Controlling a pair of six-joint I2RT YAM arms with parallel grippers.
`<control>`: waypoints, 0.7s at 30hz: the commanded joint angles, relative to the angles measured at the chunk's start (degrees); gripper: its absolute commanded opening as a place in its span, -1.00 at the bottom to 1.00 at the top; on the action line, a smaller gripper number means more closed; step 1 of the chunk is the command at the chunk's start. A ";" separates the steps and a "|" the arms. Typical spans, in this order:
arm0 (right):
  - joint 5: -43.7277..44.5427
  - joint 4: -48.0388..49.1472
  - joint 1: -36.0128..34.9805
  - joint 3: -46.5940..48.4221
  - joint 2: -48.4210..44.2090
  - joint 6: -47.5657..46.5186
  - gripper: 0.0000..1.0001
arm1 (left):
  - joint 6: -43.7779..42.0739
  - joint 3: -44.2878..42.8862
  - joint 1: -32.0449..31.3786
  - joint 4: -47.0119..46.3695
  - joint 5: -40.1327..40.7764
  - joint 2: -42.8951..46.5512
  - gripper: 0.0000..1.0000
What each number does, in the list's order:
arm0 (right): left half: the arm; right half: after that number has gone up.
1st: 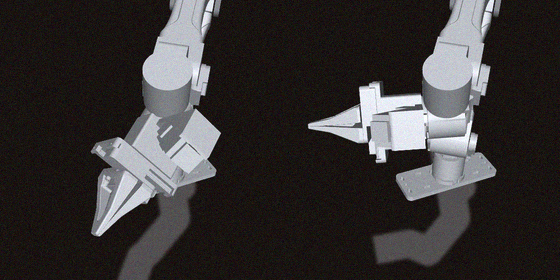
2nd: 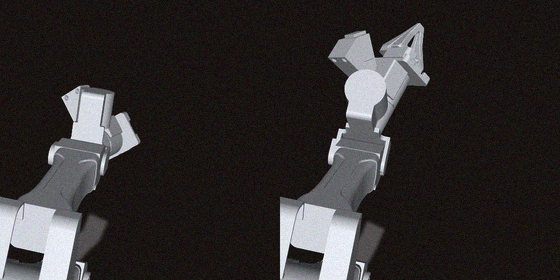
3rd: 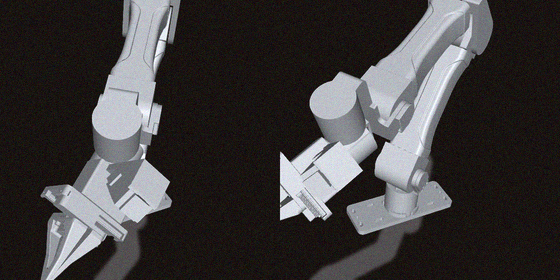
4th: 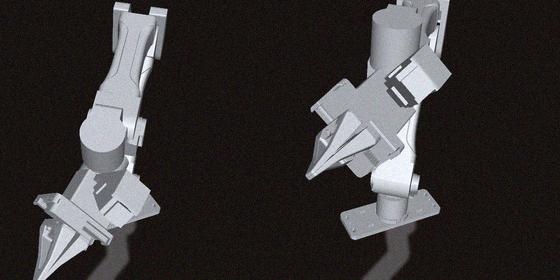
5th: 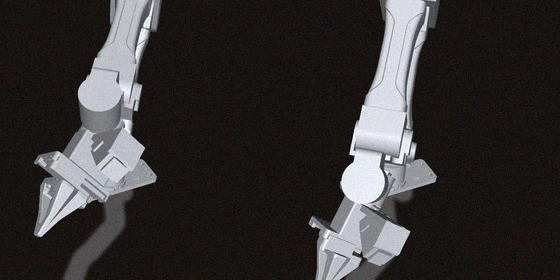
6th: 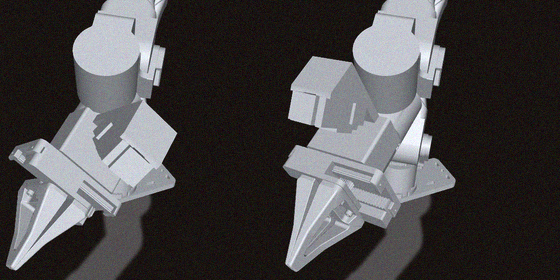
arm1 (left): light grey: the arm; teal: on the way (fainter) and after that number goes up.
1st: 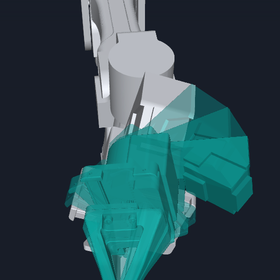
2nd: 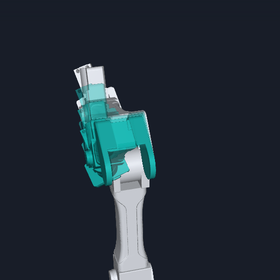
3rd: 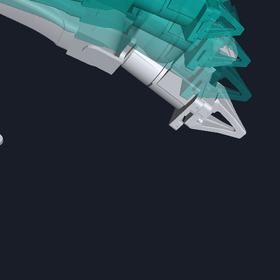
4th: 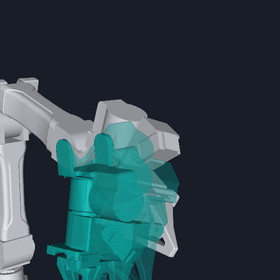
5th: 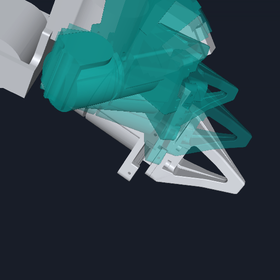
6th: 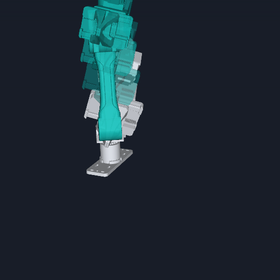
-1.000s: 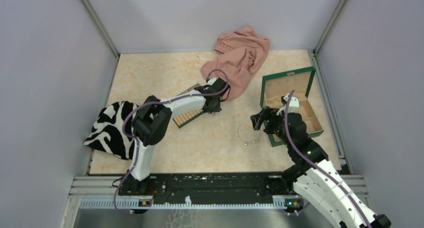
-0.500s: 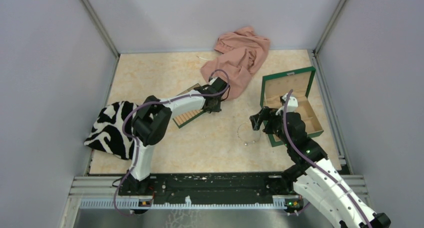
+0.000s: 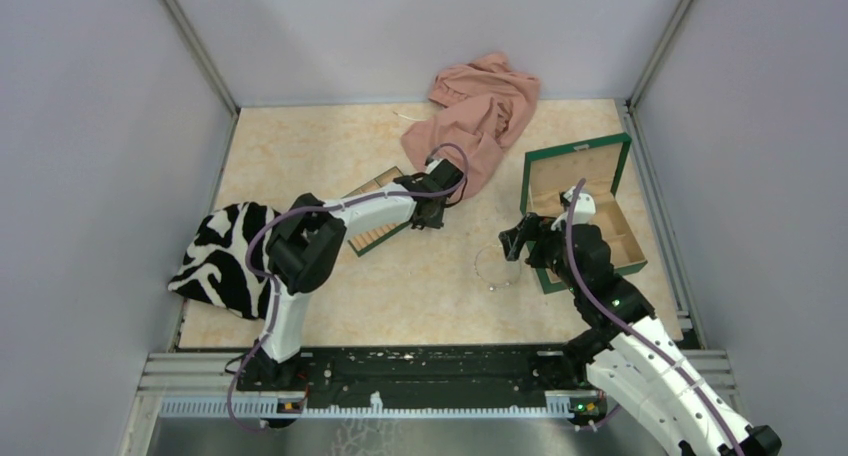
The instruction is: Organize the mixed jewelry
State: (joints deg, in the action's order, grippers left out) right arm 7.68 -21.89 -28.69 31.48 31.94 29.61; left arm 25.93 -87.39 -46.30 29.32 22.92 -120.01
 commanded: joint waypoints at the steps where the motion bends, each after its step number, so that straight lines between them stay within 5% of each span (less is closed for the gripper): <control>1: 0.21 3.25 0.47 1.21 -0.30 -0.37 0.72 | -3.92 -2.53 -0.55 -0.47 2.00 -0.15 -0.29; 12: 0.58 2.61 0.47 0.98 -1.46 0.30 0.72 | -5.86 -5.55 -0.50 -0.40 2.52 -4.48 -0.35; 21: 0.32 2.74 0.47 1.21 -0.53 0.21 0.72 | -4.66 -4.18 -0.56 0.11 2.60 -3.86 -0.71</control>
State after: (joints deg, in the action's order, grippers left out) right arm 7.70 -21.91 -28.69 31.48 31.27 29.67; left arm 21.21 -91.85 -46.63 28.77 24.91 -123.68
